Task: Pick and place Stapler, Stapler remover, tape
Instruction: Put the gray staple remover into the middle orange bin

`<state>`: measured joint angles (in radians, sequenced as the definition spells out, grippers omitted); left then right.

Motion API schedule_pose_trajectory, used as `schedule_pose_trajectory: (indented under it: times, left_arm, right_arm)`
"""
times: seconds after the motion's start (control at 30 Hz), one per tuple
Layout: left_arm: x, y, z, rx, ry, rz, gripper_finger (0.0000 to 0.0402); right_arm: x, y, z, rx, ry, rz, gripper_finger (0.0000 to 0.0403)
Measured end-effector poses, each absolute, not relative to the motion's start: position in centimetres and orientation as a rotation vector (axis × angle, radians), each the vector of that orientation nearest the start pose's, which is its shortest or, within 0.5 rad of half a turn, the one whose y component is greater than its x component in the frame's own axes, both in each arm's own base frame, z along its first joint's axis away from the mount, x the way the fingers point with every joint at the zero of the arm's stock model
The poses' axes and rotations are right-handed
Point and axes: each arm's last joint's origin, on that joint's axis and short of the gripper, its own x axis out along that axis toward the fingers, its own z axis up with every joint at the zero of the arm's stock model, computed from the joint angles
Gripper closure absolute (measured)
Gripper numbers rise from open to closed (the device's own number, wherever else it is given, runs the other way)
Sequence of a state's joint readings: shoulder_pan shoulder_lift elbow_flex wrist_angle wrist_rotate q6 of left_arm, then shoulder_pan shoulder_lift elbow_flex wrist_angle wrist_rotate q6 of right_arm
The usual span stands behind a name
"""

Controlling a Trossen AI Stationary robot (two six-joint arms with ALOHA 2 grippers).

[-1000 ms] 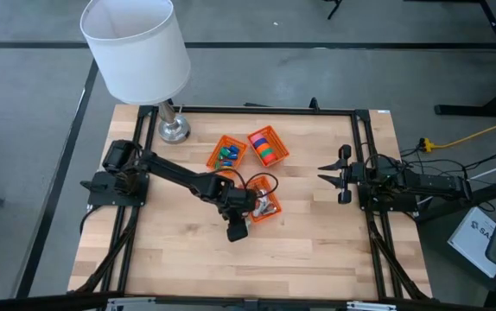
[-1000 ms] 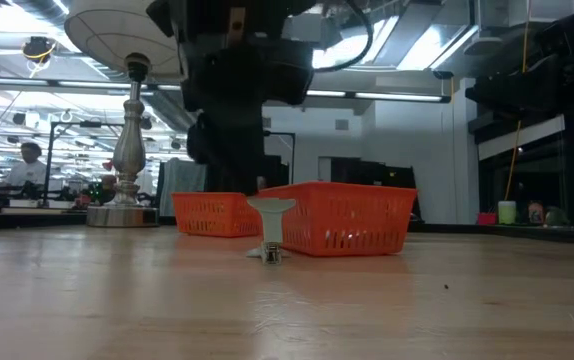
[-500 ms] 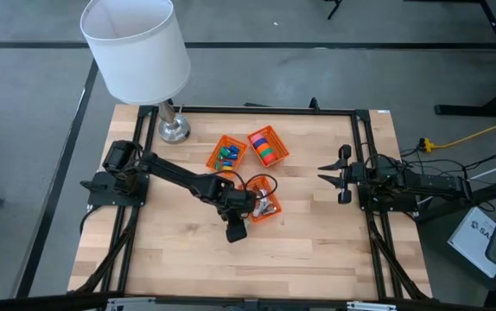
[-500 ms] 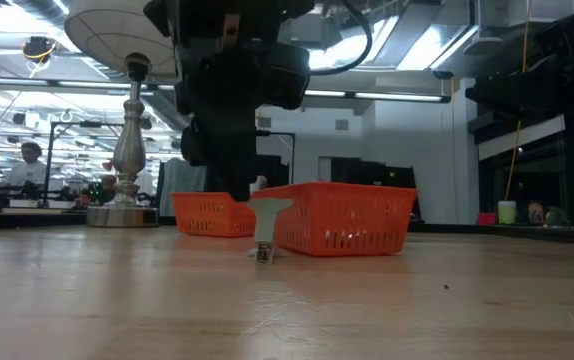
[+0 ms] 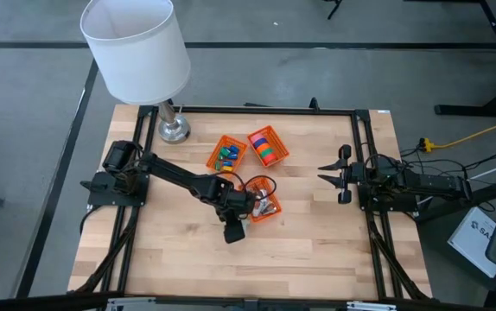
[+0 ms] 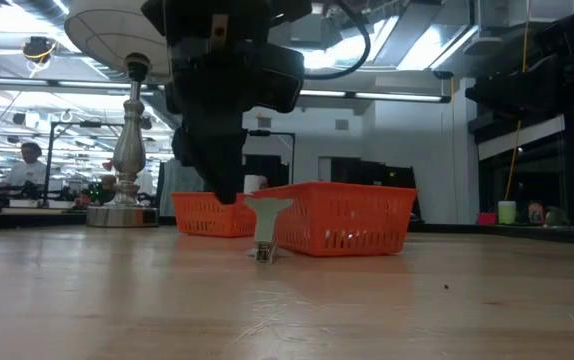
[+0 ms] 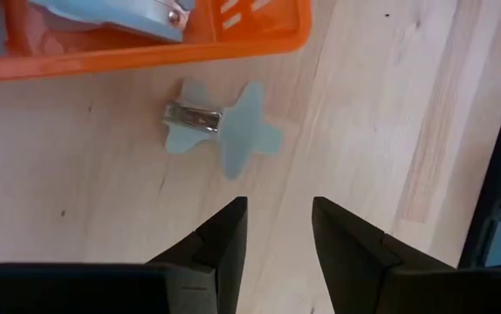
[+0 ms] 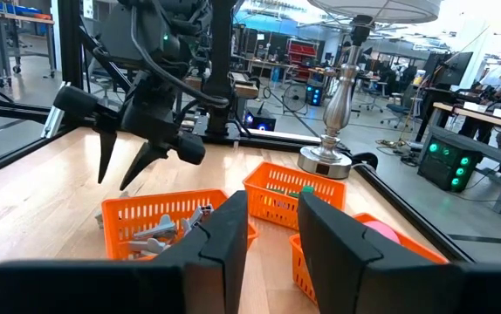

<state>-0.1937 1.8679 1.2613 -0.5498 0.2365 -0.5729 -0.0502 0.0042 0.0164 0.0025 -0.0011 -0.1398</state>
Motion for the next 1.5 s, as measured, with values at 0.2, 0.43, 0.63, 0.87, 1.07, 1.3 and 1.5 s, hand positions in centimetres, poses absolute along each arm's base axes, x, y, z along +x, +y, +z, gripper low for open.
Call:
schedule_pose_trajectory:
  times: [0.2,0.43,0.63,0.87,1.07,1.3,1.5]
  left_arm:
    - [36.4,-7.6,17.8,-0.499,1.229,-0.012,0.0274]
    - [37.1,-7.8,16.6,-0.478,1.208,-0.034,0.0274]
    - [37.3,-7.7,16.1,-0.444,1.207,-0.055,0.0274]
    - [37.6,-7.1,16.2,-0.429,1.188,-0.061,0.0274]
    - [37.8,-7.1,16.2,-0.382,1.157,-0.078,0.0274]
    - [37.7,-7.2,16.2,-0.394,1.167,-0.090,0.0293]
    - [37.7,-7.2,16.2,-0.397,1.168,-0.090,0.0348]
  right_arm:
    - [9.7,-0.5,16.9,-0.140,-0.011,-0.050,0.0295]
    - [9.7,-0.5,16.9,-0.140,-0.011,-0.050,0.0295]
    - [9.7,-0.5,16.9,-0.140,-0.011,-0.050,0.0295]
    - [9.7,-0.5,16.9,-0.140,-0.011,-0.049,0.0295]
    - [9.7,-0.5,16.9,-0.140,-0.011,-0.049,0.0295]
    - [9.7,-0.5,16.9,-0.140,-0.011,-0.050,0.0295]
    - [9.7,-0.5,16.9,-0.140,-0.011,-0.050,0.0295]
